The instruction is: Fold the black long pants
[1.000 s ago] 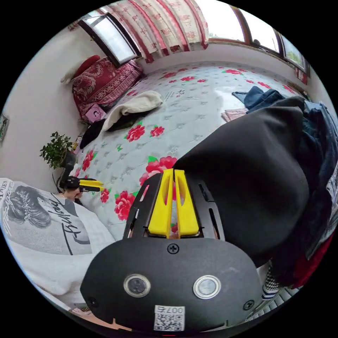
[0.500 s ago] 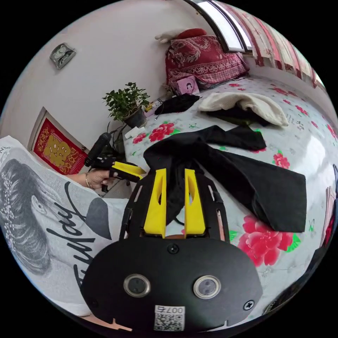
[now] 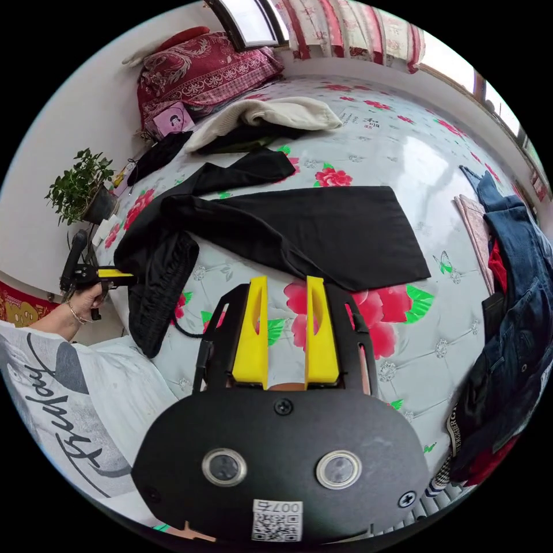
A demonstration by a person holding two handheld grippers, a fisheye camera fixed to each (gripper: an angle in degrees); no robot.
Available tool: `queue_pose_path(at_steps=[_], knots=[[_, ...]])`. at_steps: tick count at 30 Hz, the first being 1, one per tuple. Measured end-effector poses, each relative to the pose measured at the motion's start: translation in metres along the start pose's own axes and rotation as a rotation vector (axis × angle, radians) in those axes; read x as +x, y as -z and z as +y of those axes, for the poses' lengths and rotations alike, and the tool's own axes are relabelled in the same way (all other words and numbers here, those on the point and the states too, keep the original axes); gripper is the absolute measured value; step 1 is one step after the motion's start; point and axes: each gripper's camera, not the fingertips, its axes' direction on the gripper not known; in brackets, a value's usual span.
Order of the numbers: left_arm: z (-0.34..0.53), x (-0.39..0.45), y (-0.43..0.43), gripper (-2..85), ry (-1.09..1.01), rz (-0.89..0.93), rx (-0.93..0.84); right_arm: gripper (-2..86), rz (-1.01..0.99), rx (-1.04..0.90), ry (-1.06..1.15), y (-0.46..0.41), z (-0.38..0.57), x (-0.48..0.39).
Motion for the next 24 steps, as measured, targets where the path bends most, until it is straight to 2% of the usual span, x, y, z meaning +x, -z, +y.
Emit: queue_pose_path(at_steps=[3,5,7,9,12,14,17,19,21,22,24], knots=[[-0.004,-0.069,0.041,-0.3,0.145,-0.135,0.087,6.9,0.034,-0.041,0.015,-0.012,-0.018,-0.001],[0.006,-0.135,0.079,0.0,0.386,-0.214,0.16,6.9,0.056,-0.067,0.028,-0.021,-0.026,-0.003],[0.02,-0.17,0.102,0.4,0.549,-0.234,0.203,6.9,0.068,-0.104,0.043,-0.034,-0.034,-0.006],[0.034,-0.179,0.119,2.6,0.603,-0.245,0.248,6.9,0.079,-0.166,0.076,-0.052,-0.04,-0.012],[0.051,-0.147,0.126,6.1,0.526,-0.182,0.314,6.2,0.166,-0.15,0.112,-0.059,-0.044,-0.024],[0.054,-0.107,0.115,6.9,0.402,-0.084,0.323,5.0,0.188,-0.157,0.118,-0.059,-0.05,-0.027],[0.042,-0.017,0.068,9.9,0.16,0.078,0.197,1.9,0.222,-0.179,0.132,-0.055,-0.059,-0.029],[0.031,0.015,0.037,10.9,0.074,0.061,0.08,0.9,0.244,-0.15,0.163,-0.043,-0.06,-0.033],[0.026,0.032,0.011,10.8,0.007,-0.034,-0.033,0.4,0.295,-0.095,0.204,-0.022,-0.053,-0.038],[0.029,0.034,0.019,9.7,-0.035,-0.029,0.009,0.4,0.31,-0.091,0.212,-0.018,-0.049,-0.039],[0.029,0.029,0.021,7.1,-0.064,-0.025,-0.065,0.7,0.355,-0.12,0.252,-0.007,-0.024,-0.039]])
